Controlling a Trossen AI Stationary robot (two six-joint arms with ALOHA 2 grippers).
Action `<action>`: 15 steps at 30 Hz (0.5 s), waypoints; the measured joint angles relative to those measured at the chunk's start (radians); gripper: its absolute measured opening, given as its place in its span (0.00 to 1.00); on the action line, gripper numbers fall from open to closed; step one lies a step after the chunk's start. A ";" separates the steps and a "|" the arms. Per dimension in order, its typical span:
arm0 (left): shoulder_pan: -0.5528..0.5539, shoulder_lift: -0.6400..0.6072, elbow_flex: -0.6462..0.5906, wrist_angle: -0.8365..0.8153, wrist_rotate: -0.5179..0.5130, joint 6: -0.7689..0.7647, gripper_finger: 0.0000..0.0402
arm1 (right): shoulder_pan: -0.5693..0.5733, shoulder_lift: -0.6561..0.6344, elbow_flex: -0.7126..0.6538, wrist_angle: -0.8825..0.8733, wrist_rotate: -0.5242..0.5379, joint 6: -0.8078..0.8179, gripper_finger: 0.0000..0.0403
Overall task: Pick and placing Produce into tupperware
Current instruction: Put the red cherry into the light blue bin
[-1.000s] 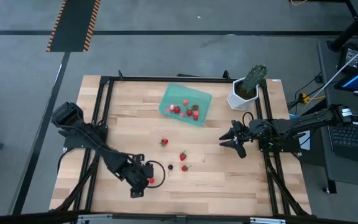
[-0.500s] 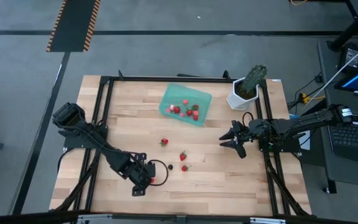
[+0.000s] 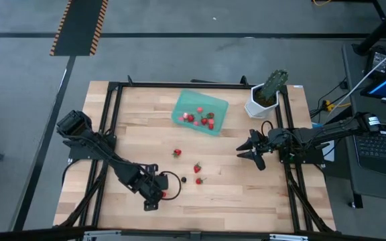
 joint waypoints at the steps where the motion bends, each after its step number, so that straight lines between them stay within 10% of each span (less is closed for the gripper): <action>1: -0.001 0.000 0.000 0.008 0.000 0.000 0.33 | 0.000 0.000 0.000 0.000 0.000 0.000 0.38; 15: -0.013 0.000 0.000 0.076 0.019 -0.023 0.39 | 0.000 0.000 0.000 0.000 0.000 0.001 0.38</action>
